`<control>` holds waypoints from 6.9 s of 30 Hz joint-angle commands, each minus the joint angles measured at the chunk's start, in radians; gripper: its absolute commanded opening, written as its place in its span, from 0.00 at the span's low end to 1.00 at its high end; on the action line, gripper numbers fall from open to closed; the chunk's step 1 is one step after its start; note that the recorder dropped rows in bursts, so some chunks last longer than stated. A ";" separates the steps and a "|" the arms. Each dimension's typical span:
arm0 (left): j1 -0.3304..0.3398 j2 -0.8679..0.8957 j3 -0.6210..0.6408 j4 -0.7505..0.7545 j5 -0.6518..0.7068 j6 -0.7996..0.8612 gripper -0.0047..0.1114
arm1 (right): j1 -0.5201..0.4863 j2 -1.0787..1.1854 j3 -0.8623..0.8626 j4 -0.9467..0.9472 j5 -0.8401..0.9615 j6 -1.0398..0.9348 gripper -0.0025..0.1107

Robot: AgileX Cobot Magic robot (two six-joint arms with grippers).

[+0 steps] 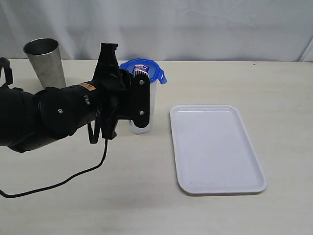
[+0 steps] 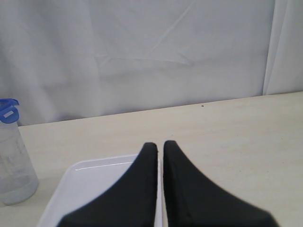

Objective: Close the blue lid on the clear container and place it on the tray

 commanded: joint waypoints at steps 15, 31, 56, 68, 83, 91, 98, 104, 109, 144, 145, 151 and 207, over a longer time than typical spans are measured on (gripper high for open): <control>-0.003 -0.009 0.003 -0.265 -0.068 0.060 0.54 | 0.002 -0.005 0.002 0.003 0.003 0.002 0.06; -0.003 -0.009 0.003 -0.488 -0.141 0.072 0.54 | 0.002 -0.005 0.002 0.003 0.003 0.002 0.06; 0.420 -0.009 -0.060 -0.544 0.321 -0.236 0.04 | 0.002 -0.005 0.002 0.003 -0.072 0.002 0.06; 0.631 0.044 -0.212 -0.880 1.019 0.072 0.04 | 0.002 0.011 0.002 0.190 -0.256 0.009 0.06; 0.818 0.438 -0.401 -0.880 1.528 0.072 0.04 | 0.351 0.860 -0.196 -0.282 -0.584 0.183 0.06; 0.737 0.452 -0.484 -0.876 1.505 0.072 0.04 | 0.408 1.179 -0.358 -0.423 -0.580 0.183 0.06; 0.655 0.452 -0.511 -0.820 1.282 0.072 0.04 | 0.408 1.334 -0.394 -0.471 -0.594 0.183 0.06; 0.655 0.452 -0.511 -0.761 1.325 0.072 0.04 | 0.408 1.334 -0.394 -0.471 -0.594 0.183 0.06; 0.694 0.450 -0.509 -0.739 1.371 0.056 0.04 | 0.408 1.335 -0.394 -0.471 -0.574 0.183 0.06; 0.718 0.450 -0.509 -0.785 1.458 0.068 0.04 | 0.191 1.702 -0.851 -1.440 -0.816 0.990 0.06; 0.714 0.450 -0.509 -0.789 1.458 0.068 0.04 | 0.191 1.704 -0.851 -1.440 -0.832 0.974 0.06; 0.638 0.452 -0.509 -0.796 1.289 0.070 0.04 | 0.191 1.704 -0.859 -1.440 -0.857 0.970 0.06; 0.642 0.413 -0.509 -0.770 1.287 0.072 0.04 | 0.198 1.847 -0.999 -1.440 -0.849 0.970 0.06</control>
